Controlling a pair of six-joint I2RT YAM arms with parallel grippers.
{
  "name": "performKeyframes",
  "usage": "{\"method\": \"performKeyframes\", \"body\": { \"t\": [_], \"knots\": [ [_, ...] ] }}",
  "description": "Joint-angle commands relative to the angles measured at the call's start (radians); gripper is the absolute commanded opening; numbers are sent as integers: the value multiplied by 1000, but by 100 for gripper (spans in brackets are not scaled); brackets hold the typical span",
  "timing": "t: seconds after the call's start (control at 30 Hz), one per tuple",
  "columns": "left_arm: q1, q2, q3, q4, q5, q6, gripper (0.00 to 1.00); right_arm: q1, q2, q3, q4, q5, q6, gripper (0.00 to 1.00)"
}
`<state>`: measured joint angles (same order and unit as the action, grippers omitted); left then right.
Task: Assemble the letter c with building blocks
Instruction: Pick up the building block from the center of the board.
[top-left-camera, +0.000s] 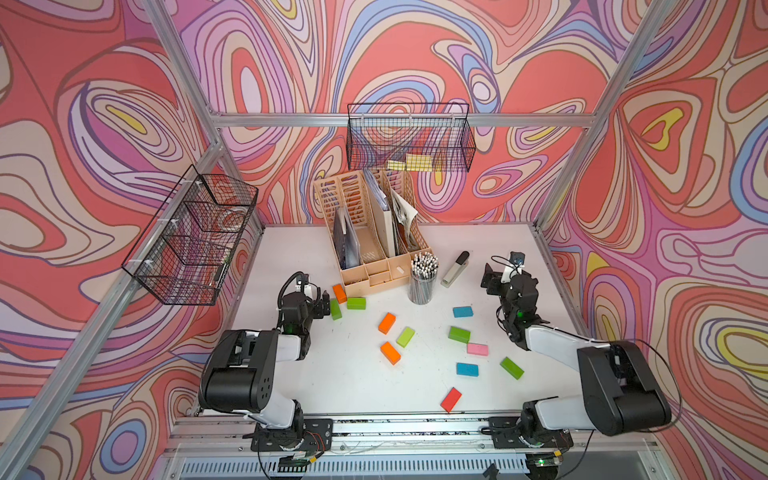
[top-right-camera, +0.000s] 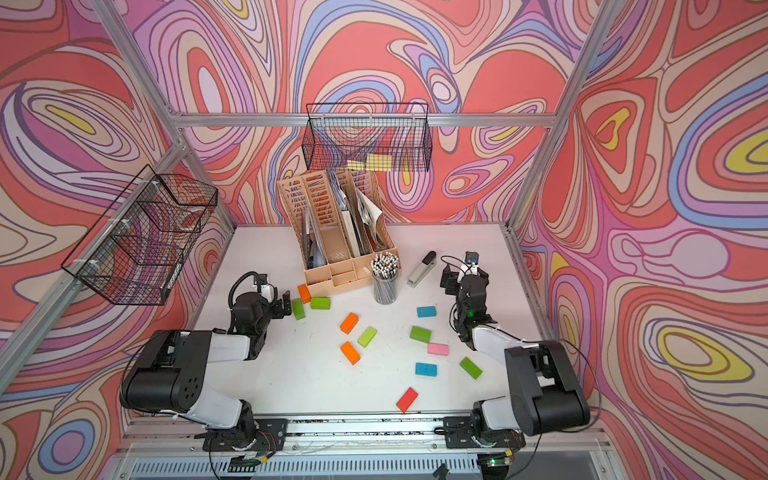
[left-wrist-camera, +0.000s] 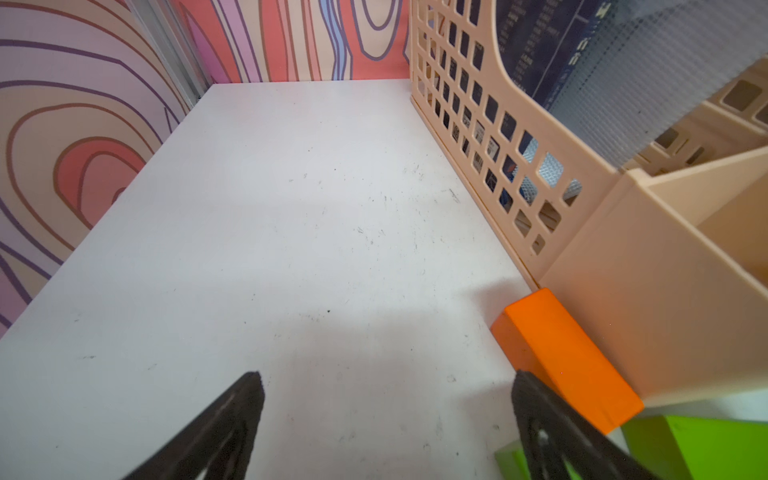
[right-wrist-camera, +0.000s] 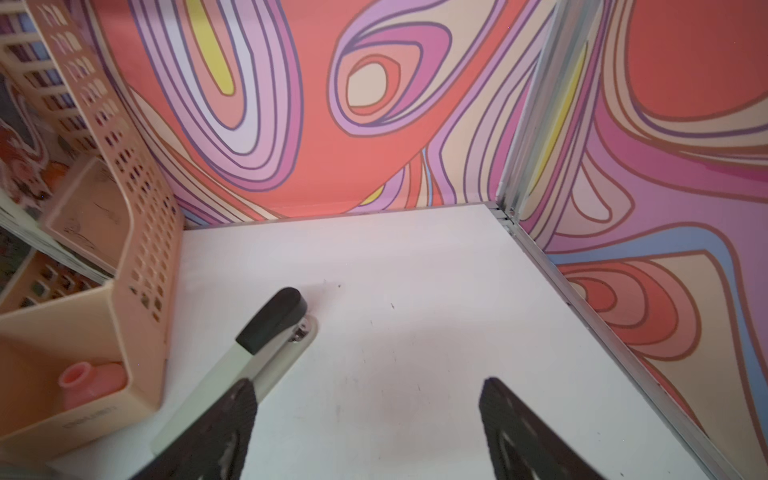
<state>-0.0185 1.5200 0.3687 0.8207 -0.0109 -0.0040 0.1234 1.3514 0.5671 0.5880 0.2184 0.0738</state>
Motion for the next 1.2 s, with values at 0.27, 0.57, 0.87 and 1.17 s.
{"method": "performKeyframes", "body": {
  "t": [0.27, 0.57, 0.87, 1.17],
  "knots": [
    [-17, -392, 244, -769, -62, -287, 81, 25, -96, 204, -653, -299, 206, 76],
    [-88, -379, 362, -1140, 37, -529, 68, 62, -124, 287, -870, -405, 283, 74],
    [-127, -285, 317, -1104, 117, -488, 67, 132, -67, 338, -1024, -477, 275, 72],
    [-129, -147, 362, -1064, 118, -462, 62, 147, -30, 335, -1038, -502, 274, 71]
  ]
}}
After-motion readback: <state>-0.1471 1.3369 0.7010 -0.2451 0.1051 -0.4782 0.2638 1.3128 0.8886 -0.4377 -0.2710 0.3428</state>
